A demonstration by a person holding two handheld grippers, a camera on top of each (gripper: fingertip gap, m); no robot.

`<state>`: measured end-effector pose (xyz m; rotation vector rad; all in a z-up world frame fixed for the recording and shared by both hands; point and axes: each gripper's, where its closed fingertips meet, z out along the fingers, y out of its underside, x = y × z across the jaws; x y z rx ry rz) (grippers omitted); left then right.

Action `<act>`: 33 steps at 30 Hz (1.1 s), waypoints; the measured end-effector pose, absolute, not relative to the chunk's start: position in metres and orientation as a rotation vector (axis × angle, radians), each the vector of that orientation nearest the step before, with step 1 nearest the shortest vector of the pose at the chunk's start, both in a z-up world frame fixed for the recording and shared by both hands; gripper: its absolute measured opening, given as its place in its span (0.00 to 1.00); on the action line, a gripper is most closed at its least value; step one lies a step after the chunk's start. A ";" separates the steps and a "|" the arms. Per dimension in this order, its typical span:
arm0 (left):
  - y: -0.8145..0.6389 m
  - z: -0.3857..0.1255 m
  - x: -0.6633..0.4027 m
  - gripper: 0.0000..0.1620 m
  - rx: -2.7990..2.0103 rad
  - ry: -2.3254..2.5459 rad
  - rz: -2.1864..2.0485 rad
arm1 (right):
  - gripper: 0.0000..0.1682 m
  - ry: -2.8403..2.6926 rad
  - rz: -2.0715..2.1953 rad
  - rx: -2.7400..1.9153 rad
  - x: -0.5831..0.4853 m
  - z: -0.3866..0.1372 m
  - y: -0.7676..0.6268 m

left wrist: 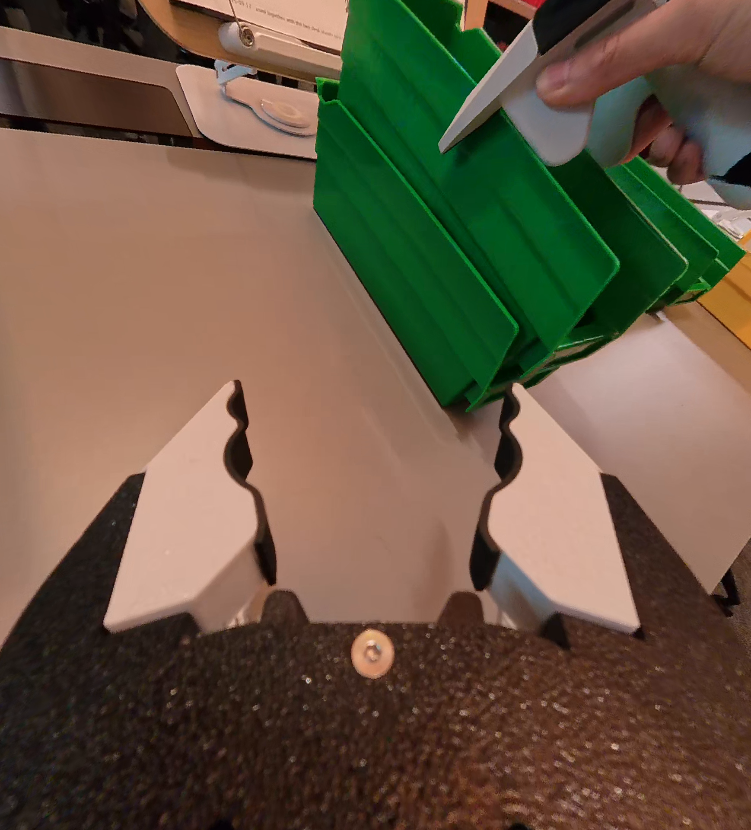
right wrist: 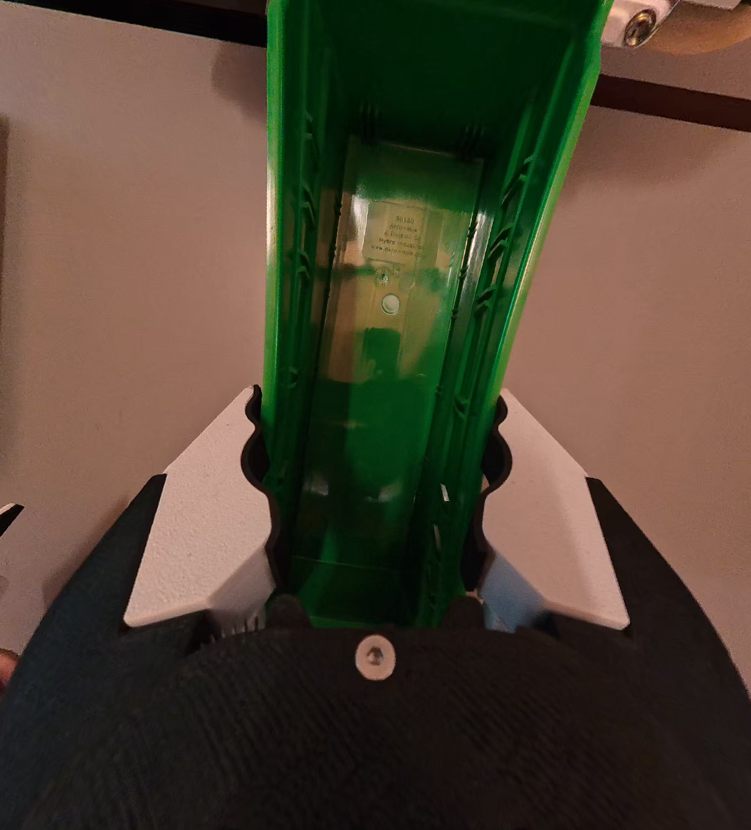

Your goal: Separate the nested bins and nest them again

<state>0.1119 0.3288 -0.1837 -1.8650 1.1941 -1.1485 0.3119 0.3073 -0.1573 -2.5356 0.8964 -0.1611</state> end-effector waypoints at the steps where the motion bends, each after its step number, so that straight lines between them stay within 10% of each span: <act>1: 0.329 -0.184 0.112 0.68 -1.866 1.194 -1.149 | 0.59 0.895 -0.163 -2.540 0.312 -0.158 0.308; 33: 0.332 -0.188 0.111 0.68 -1.889 1.187 -1.179 | 0.60 0.891 -0.154 -2.520 0.318 -0.181 0.319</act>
